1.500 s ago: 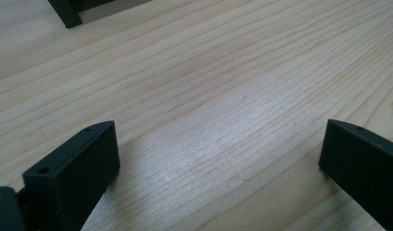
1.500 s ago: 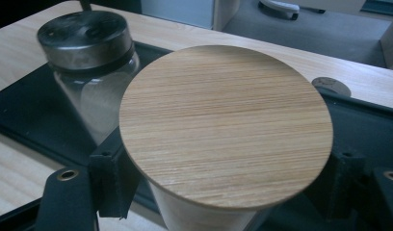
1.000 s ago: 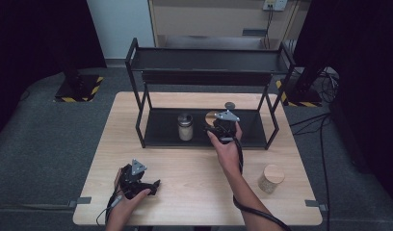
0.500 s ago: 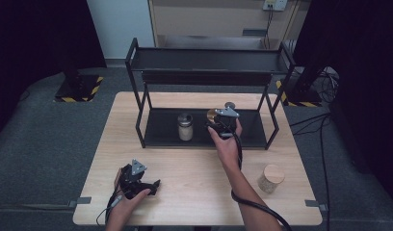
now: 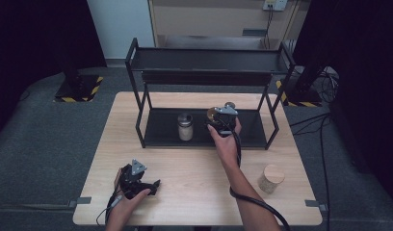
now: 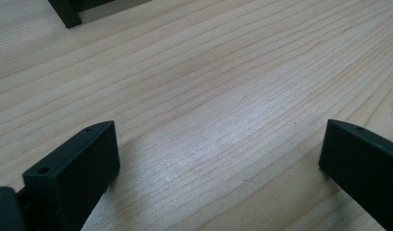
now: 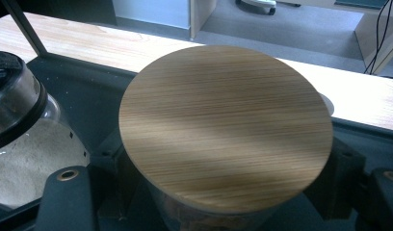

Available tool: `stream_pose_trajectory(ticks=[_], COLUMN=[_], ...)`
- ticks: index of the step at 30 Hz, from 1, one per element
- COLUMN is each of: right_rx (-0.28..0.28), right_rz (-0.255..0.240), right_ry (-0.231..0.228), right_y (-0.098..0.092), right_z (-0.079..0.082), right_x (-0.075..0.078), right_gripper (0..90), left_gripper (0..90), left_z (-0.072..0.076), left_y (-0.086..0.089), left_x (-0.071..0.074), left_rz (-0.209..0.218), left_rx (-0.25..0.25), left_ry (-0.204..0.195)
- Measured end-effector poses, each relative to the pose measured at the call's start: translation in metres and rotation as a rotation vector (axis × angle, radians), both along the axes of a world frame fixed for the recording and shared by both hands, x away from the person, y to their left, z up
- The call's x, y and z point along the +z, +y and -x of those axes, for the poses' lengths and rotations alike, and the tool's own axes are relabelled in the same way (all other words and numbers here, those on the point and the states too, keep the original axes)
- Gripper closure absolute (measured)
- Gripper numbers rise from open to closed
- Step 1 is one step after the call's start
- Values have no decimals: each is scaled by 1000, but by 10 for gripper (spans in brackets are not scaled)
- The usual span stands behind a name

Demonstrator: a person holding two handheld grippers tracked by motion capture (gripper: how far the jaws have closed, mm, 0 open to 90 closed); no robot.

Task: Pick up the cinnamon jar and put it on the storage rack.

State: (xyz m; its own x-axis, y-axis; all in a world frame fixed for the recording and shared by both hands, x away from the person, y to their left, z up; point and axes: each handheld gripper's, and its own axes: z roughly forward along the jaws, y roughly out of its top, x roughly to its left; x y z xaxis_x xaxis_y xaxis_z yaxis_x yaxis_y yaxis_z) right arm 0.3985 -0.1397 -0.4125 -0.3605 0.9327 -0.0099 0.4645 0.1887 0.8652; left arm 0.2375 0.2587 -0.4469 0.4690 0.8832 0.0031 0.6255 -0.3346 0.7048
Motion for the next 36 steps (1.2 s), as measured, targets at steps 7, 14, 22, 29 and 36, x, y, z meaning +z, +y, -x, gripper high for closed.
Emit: stream_pose_trajectory(ticks=[7,14,22,29,36], right_rx=[-2,-5,-1,8,15], right_rz=[2,0,-3,-2,0], right_ry=[2,15,26,33,38], right_y=[3,4,6,10,13], right_z=[-2,-4,-5,-5,-5], right_x=[-2,-6,-12,-15,-18], right_gripper=[254,254,254,254,254], left_gripper=[0,0,0,0,0], left_z=[0,-1,-1,-1,-1], left_y=[0,0,0,0,0], left_x=[0,0,0,0,0], left_rz=[0,1,1,0,1], left_rx=[-2,-4,-4,-4,-4], left_ry=[0,0,0,0,0])
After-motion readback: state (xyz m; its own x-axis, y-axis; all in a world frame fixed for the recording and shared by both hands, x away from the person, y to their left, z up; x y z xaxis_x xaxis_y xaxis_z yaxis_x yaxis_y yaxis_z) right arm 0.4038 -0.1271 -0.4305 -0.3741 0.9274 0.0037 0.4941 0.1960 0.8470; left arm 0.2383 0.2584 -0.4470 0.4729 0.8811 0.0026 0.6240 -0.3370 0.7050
